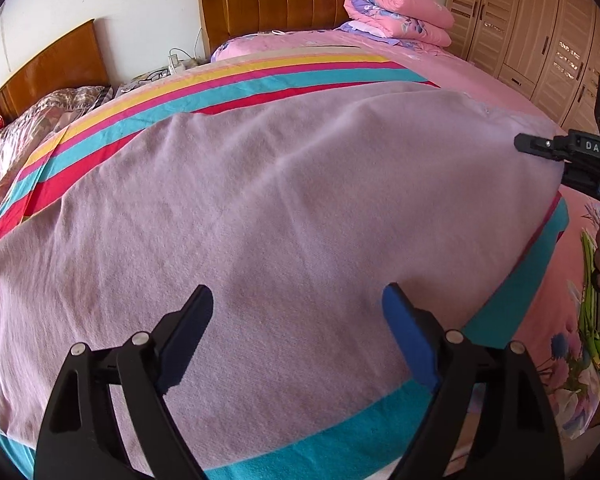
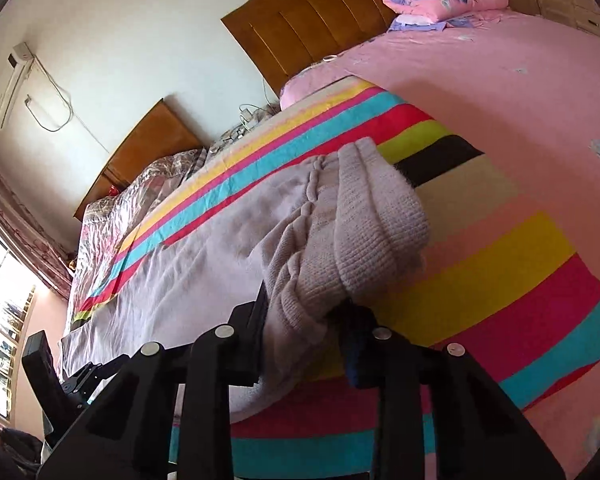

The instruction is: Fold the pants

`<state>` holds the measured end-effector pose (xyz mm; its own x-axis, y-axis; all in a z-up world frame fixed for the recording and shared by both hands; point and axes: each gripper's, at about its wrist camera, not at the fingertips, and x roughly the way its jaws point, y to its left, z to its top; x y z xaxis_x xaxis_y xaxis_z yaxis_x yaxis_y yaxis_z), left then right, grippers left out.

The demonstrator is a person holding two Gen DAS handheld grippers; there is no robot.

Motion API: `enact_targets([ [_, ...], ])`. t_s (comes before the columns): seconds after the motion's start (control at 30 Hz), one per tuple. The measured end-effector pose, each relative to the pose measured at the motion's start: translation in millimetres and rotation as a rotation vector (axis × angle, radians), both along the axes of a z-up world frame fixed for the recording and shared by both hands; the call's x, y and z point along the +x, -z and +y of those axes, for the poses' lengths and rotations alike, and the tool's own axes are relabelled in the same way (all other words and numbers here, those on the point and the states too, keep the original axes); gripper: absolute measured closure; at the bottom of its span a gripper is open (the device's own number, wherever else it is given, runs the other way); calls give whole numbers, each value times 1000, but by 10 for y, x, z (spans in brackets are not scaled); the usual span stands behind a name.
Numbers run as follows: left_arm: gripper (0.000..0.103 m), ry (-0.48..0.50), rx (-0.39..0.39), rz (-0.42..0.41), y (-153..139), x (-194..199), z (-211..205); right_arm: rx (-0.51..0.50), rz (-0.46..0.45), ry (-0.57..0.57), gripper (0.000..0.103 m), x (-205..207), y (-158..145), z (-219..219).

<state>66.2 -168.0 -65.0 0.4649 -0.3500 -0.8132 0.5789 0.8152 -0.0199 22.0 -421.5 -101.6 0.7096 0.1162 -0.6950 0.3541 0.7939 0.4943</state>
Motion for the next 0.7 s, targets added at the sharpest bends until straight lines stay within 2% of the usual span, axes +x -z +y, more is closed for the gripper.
enact_targets([
  [0.03,17,-24,-21,8,4,34,94,-2,45,-8,72,42,122,-13],
  [0.13,16,-139,-170,5,-155,139,720,48,42,23,69,7,188,-104],
  [0.23,16,-362,-286,-56,-401,209,1746,24,101,50,64,-2,42,-157],
  [0.27,15,-454,-312,-85,-450,200,2138,-19,116,69,61,1,-51,-122],
  [0.33,11,-667,-364,-130,-479,125,2975,-176,151,95,53,67,-262,58],
  [0.37,11,-764,-410,-124,-454,91,3398,-246,152,112,42,91,-357,148],
  [0.4,11,-852,-453,-97,-397,64,3797,-275,153,113,25,117,-407,201],
  [0.43,11,-932,-492,-70,-338,31,4155,-274,162,98,18,142,-409,214],
  [0.47,11,-995,-545,-66,-279,-22,4479,-259,186,85,14,153,-370,179],
  [0.53,11,-1092,-619,-66,-185,-95,5018,-227,231,154,15,29,-298,17],
  [0.6,12,-1132,-669,-52,-92,-83,5374,-174,221,274,18,-263,-331,-150],
  [0.63,12,-1147,-685,-53,-61,-66,5520,-183,203,338,19,-389,-410,-198],
  [0.7,14,-1155,-715,-46,-16,-3,5727,-271,128,362,19,-512,-638,-106],
])
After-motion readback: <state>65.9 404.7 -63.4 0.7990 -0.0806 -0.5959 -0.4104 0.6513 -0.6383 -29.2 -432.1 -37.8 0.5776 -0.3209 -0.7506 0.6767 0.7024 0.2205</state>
